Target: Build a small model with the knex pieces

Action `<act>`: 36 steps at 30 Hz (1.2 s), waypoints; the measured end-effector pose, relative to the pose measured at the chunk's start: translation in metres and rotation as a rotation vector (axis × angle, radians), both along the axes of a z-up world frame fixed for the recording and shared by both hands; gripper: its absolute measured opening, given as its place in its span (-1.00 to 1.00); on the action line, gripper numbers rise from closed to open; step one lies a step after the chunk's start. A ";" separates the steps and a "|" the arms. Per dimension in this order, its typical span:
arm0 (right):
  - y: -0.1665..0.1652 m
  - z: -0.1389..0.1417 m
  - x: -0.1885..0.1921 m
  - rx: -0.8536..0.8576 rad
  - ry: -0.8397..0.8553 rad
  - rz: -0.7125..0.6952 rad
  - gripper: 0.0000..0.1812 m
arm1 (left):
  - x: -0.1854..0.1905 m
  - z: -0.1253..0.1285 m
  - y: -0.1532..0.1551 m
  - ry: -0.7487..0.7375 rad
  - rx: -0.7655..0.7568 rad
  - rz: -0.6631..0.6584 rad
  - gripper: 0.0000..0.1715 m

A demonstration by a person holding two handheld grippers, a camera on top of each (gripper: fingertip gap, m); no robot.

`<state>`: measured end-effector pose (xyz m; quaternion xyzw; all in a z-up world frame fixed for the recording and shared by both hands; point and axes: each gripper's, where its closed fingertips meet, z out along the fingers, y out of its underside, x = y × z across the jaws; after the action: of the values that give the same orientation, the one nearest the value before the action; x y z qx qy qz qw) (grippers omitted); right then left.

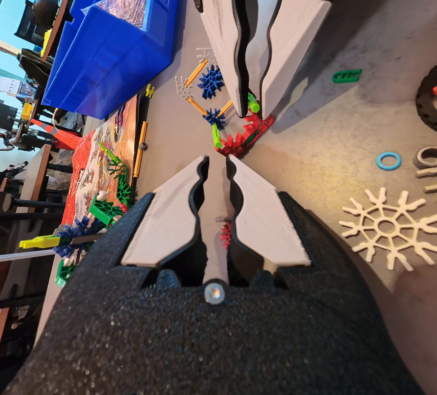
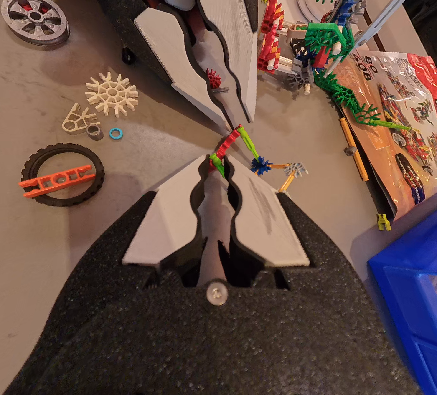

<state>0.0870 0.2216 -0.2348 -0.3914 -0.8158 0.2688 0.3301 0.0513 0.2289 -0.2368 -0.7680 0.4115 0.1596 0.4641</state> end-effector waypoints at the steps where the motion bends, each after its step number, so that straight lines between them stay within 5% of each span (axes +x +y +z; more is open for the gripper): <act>1: 0.000 0.000 0.000 0.000 0.000 -0.001 -0.87 | 0.000 0.001 0.000 0.006 0.006 -0.001 -0.86; 9: 0.000 -0.001 0.000 0.002 -0.002 0.000 -0.87 | 0.002 0.007 0.001 0.109 0.061 -0.015 -0.86; 27: 0.000 0.000 0.000 0.005 0.000 0.002 -0.88 | 0.002 0.000 0.002 0.075 0.032 -0.014 -0.86; 36: -0.001 0.000 0.000 0.007 0.000 0.005 -0.87 | 0.001 0.005 0.004 0.212 0.090 -0.018 -0.76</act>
<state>0.0874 0.2207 -0.2346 -0.3882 -0.8177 0.2669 0.3309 0.0524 0.2332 -0.2317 -0.7217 0.4574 0.2541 0.4532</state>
